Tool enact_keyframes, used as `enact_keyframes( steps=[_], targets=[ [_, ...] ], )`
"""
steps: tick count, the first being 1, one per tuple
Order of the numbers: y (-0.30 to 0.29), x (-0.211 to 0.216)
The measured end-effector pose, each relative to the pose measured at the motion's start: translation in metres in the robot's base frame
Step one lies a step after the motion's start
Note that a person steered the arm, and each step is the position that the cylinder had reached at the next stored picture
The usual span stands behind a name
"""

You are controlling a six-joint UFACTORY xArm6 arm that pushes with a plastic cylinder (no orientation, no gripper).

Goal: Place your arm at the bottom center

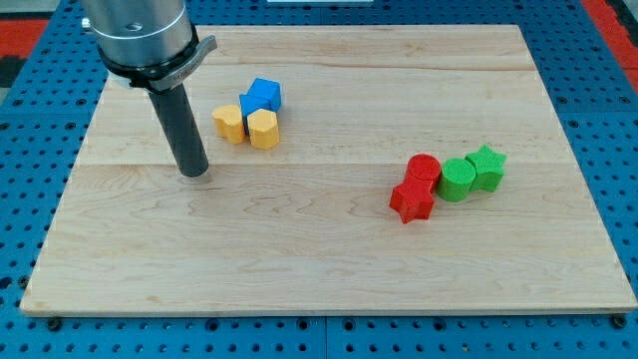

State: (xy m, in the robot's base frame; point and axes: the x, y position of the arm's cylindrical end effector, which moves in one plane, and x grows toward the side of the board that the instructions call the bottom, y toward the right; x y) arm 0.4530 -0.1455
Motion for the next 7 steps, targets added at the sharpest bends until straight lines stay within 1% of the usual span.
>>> enact_keyframes(
  steps=[2, 6, 7],
  targets=[
    [-0.009, 0.000],
    [-0.009, 0.023],
    [0.004, 0.054]
  ],
)
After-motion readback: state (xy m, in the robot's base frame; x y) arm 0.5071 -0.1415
